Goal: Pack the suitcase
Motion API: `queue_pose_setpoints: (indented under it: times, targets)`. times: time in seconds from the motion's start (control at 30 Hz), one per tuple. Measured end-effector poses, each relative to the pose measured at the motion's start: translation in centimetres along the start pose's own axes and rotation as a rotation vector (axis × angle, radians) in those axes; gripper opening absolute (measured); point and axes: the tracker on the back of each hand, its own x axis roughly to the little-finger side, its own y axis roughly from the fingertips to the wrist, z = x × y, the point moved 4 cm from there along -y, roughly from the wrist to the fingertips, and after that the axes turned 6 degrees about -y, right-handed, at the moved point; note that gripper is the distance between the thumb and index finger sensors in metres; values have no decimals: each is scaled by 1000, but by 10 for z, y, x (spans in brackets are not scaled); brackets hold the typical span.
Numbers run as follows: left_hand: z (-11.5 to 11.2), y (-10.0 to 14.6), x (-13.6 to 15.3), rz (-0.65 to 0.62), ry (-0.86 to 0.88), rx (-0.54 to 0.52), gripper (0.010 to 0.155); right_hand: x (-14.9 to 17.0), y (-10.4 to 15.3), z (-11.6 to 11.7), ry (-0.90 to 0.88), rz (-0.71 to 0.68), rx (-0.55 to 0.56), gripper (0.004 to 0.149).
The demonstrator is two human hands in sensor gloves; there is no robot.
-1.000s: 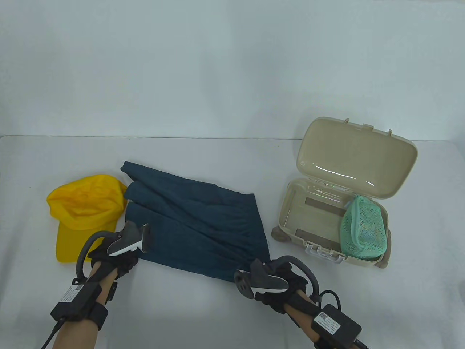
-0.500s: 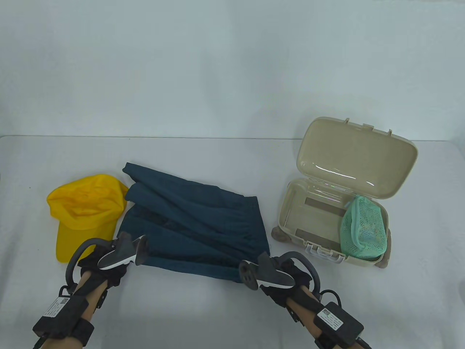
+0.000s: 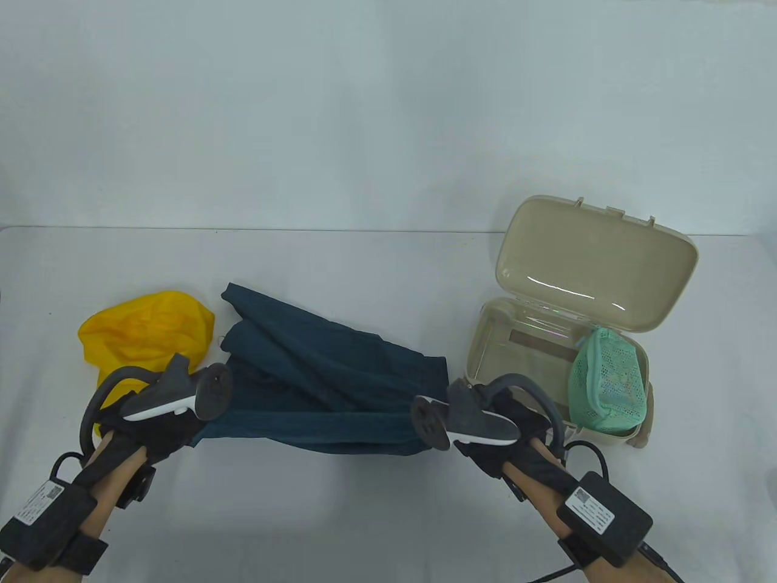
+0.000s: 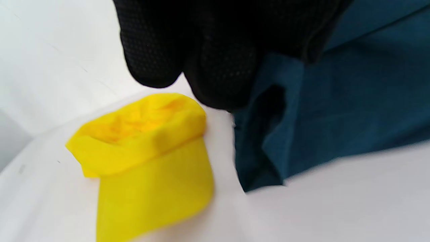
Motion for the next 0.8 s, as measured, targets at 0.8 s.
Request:
queue_pose_setpoints:
  times: [0.8]
  targets:
    - [7,55,20,181,-5,-139,43,2,-19,-18,-25,230,580,42]
